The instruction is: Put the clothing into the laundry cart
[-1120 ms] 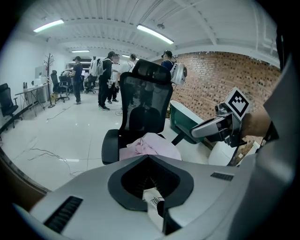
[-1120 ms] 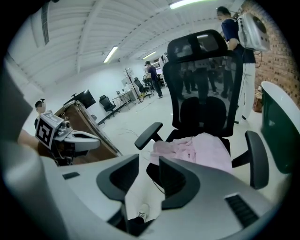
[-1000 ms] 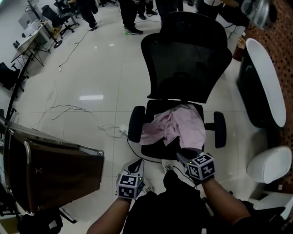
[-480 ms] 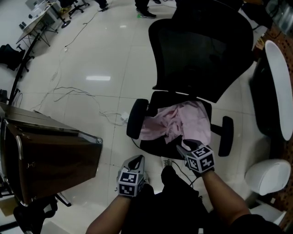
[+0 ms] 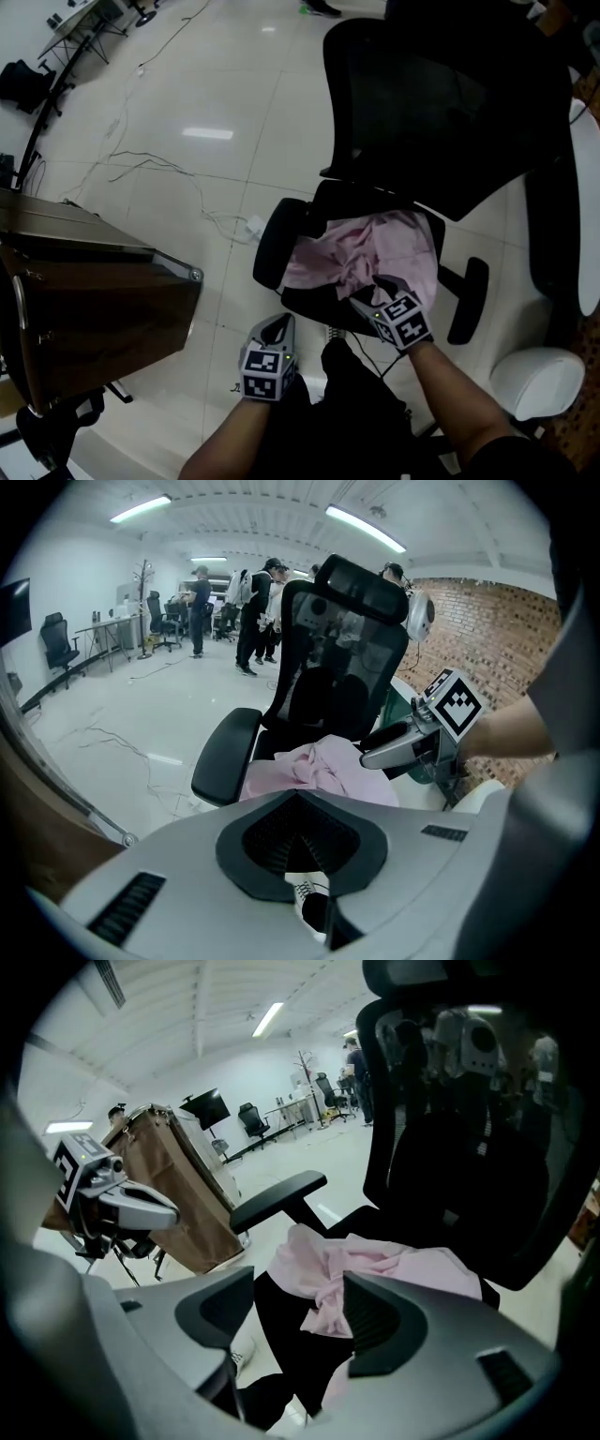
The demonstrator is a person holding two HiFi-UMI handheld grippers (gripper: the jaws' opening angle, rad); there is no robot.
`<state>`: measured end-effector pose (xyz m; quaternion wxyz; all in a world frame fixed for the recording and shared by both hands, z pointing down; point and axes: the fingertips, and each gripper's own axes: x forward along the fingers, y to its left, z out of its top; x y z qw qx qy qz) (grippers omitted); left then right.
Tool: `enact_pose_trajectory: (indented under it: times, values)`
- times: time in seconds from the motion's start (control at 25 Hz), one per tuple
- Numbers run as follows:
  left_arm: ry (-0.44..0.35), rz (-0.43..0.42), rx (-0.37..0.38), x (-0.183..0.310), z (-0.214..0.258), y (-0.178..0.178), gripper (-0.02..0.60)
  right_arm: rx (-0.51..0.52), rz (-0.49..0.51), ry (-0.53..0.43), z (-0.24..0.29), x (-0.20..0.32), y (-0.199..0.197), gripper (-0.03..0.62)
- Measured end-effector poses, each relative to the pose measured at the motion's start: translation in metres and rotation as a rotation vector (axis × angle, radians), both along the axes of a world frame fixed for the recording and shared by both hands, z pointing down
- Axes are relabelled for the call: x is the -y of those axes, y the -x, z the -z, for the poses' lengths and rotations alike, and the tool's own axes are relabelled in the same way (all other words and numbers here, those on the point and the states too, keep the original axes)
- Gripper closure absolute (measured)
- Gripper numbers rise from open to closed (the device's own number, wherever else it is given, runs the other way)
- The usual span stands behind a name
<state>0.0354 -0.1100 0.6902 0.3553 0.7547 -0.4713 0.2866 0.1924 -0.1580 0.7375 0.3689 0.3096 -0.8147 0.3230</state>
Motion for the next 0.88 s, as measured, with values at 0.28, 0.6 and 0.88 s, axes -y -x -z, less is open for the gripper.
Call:
enact_pose_trajectory:
  times: [0.28, 0.6, 0.88]
  values:
    - [0.055, 0.031, 0.013, 0.013, -0.034, -0.001, 0.581, -0.126, 0.151, -0.006, -0.049, 0.015, -0.004, 0.146]
    - [0.096, 0.057, 0.024, 0.023, -0.066, 0.001, 0.581, -0.272, 0.361, -0.064, -0.119, 0.031, 0.008, 0.081]
    - [0.139, 0.084, 0.016, 0.016, -0.093, -0.001, 0.581, -0.318, 0.392, -0.08, -0.165, 0.057, 0.021, 0.08]
